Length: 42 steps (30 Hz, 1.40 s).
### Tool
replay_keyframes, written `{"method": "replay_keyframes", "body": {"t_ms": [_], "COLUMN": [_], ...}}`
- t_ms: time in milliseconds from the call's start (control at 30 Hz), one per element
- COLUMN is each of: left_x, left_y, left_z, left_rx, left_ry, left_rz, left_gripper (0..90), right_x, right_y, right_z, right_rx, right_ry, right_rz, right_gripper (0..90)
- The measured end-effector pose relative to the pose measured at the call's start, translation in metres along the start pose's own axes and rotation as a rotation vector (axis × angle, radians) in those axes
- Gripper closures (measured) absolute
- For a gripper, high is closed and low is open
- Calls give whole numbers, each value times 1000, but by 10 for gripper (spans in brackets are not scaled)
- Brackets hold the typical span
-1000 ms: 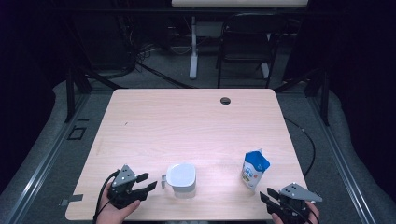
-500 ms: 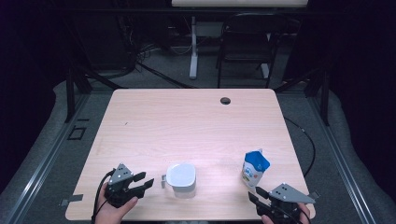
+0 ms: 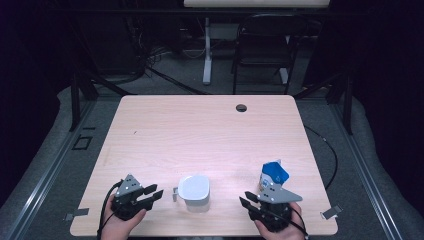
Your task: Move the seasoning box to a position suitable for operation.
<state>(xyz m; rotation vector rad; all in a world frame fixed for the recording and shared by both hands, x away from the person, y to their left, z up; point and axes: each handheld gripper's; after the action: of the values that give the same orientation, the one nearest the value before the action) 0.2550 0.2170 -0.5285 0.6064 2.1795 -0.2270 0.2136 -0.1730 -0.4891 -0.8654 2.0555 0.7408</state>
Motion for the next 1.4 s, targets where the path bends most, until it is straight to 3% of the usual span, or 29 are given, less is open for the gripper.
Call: {"method": "replay_keyframes", "body": {"t_ms": [100, 333, 467, 567, 700, 933, 1067, 1167, 1400], "left_x": [0, -7, -15, -27, -51, -89, -87, -83, -76], "left_y": [1, 5, 6, 5, -2, -23, -30, -32, -39], "left_z": [1, -2, -2, -4, -4, -11, -11, -11, -10], "left_rx": [-1, 11, 13, 36, 69, 137, 143, 147, 143], "left_ry": [-5, -21, -13, -5, 6, -14, -9, -4, 6], "left_rz": [12, -6, -7, -1, 57, 143, 169, 158, 178], "left_gripper": [677, 744, 796, 835, 891, 900, 900, 900, 900], "right_x": [-16, -51, -62, -62, -61, -55, -50, -48, -45], "right_y": [0, -1, -8, -10, -9, -10, -9, -9, -5], "right_z": [14, 44, 54, 57, 60, 58, 57, 57, 58], "right_rx": [-53, -83, -117, -132, -130, -123, -126, -123, -133], "right_ry": [-11, 4, 7, 15, 37, 55, 71, 65, 73], "right_rz": [-19, -80, -54, -54, -61, -59, -62, -59, -60], "right_gripper": [739, 792, 836, 862, 899, 900, 900, 898, 900]}}
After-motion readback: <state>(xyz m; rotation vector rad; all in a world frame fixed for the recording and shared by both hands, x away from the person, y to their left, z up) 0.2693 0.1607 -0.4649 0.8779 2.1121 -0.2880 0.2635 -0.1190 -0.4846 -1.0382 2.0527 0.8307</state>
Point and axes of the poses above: each handheld gripper's, and its own axes: z roughly forward along the jaws, x roughly out of its underside, y roughly to its left, and after that the axes turned 15 degrees about -x, right-handed
